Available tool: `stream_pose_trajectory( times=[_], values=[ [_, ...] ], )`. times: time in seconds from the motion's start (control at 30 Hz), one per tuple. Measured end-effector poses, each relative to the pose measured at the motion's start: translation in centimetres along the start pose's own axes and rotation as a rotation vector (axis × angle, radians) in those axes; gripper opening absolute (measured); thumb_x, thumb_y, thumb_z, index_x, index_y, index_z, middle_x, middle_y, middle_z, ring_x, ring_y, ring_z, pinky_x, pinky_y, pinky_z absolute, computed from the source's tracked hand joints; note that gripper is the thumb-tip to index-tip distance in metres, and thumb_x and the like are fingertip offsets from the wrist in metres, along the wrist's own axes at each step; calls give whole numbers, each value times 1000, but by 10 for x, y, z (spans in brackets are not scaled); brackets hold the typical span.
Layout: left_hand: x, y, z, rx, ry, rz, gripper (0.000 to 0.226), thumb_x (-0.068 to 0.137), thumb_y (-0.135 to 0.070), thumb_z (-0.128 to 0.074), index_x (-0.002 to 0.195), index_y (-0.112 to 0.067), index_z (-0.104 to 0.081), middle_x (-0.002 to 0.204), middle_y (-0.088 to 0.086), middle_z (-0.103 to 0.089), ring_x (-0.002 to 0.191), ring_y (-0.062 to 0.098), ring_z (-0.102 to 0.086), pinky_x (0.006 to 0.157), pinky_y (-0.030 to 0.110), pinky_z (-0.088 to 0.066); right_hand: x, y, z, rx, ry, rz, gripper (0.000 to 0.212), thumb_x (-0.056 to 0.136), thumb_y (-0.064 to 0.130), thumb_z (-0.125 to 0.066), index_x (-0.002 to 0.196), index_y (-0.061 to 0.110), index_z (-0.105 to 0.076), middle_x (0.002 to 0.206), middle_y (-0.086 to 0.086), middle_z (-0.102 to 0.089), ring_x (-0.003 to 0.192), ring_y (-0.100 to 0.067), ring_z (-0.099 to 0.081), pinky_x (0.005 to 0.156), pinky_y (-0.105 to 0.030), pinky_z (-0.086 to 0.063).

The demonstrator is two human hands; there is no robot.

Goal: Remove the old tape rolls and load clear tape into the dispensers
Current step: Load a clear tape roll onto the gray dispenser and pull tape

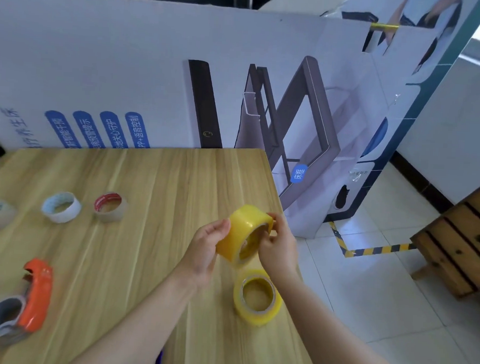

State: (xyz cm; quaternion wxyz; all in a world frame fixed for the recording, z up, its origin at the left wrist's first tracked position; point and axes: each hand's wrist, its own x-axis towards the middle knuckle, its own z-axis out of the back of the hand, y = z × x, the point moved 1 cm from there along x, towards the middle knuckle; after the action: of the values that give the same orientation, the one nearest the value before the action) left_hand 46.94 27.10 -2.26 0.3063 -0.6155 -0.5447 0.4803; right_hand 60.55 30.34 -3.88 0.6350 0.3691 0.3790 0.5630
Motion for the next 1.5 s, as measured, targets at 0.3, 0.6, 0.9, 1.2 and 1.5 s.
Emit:
stream_pose_trajectory(
  times=[0.3,0.6,0.9,1.2,1.5],
  values=[
    [-33,-42,33,92,113,-202,31,86,-30,-57,107,-12,-69,104,8,-70,100,18,-61,94,29,-44,-14,69,-21,306,73,163,39,89,3,-54,98,41,-55,91,8,-66,89,-20,-65,78,-37,-55],
    [-51,-71,54,70,77,-407,34,88,-2,-58,120,-12,-59,109,3,-71,106,16,-64,85,22,-51,-43,121,-41,538,213,142,48,95,45,-49,93,2,-69,94,-23,-68,82,-24,-64,73,-38,-51],
    [-61,-108,77,260,-99,-557,62,70,-46,-69,128,-44,-48,129,-11,-53,122,4,-48,102,32,-39,-64,133,-53,621,430,241,22,93,12,-62,112,3,-62,106,-19,-70,97,-26,-67,88,-41,-52],
    [-59,-146,98,255,147,-359,84,55,-38,-80,132,-34,-46,128,4,-55,116,25,-55,80,33,-49,-79,147,-58,671,689,284,47,77,-5,-59,123,5,-55,107,-14,-67,106,-31,-62,92,-41,-51],
    [-77,-139,97,616,50,-752,83,54,-37,-84,124,-37,-40,129,-2,-40,115,20,-50,81,32,-55,-78,171,-60,789,643,194,35,89,31,-58,101,-1,-68,89,-19,-68,80,-26,-65,72,-34,-55]
  ],
)
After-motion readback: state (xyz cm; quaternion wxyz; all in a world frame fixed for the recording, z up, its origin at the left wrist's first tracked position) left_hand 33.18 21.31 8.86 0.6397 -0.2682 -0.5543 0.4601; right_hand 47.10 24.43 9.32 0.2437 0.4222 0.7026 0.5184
